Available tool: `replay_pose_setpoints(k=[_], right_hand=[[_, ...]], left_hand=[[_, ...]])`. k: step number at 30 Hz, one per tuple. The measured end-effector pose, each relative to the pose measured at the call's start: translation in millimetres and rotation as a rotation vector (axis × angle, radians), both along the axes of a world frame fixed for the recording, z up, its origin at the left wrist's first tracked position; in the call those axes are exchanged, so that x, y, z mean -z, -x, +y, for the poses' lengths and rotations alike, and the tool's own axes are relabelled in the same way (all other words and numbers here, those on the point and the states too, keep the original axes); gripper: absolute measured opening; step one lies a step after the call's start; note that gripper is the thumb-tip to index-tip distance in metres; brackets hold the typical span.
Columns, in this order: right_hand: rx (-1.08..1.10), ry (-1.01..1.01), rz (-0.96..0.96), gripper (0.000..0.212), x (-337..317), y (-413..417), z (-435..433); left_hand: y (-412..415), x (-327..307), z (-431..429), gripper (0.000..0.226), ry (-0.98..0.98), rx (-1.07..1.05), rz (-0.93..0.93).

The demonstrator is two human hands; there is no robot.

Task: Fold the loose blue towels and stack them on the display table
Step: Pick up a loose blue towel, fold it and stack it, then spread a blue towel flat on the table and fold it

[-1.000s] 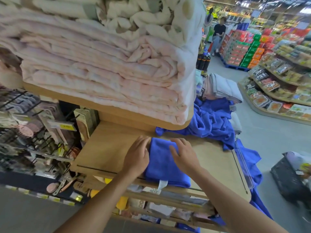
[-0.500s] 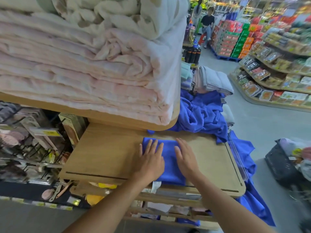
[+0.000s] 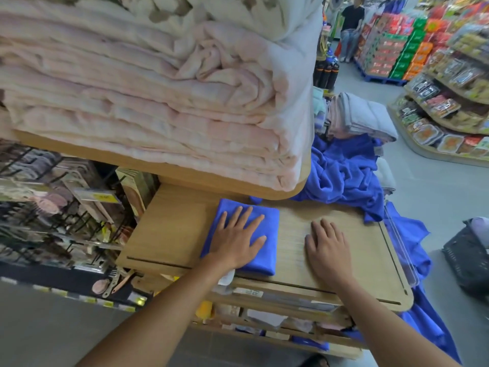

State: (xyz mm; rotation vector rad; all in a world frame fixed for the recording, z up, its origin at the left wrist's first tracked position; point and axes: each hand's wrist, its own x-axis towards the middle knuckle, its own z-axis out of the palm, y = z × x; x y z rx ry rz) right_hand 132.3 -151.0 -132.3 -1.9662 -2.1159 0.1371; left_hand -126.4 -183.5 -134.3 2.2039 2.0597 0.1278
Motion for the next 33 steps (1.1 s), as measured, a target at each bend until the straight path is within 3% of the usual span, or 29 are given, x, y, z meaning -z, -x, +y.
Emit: replay_pose_setpoints(k=[8, 14, 18, 23, 27, 29, 33], right_hand=[[0.0, 0.007, 0.008, 0.049, -1.0, 1.2, 0.3], [-0.008, -0.038, 0.015, 0.045, 3.6, 2.3, 0.9], [-0.015, -0.056, 0.003, 0.045, 7.3, 2.2, 2.9], [-0.021, -0.013, 0.008, 0.05, 10.2, 1.6, 3.8], [0.004, 0.071, 0.03, 0.051, 1.5, -1.8, 14.6], [0.018, 0.067, 0.13, 0.045, -15.4, -4.7, 30.6], [-0.061, -0.174, 0.193, 0.039, -48.5, -9.6, 75.0]], left_hand=[[178.3, 1.7, -12.8, 0.073, -0.022, -0.114, 0.028], [199.5, -2.9, -16.8, 0.072, 0.041, -0.07, -0.001], [173.6, -15.8, -3.3, 0.063, 0.087, -0.208, -0.046], [59.2, -31.5, 12.1, 0.049, -0.27, -0.072, -0.169], [-19.9, -15.0, 29.4, 0.058, -0.111, 0.057, -0.193], [-42.5, -0.6, 37.3, 0.064, -0.043, 0.055, -0.138], [-56.7, 19.2, 45.5, 0.056, -0.093, -0.013, -0.074]])
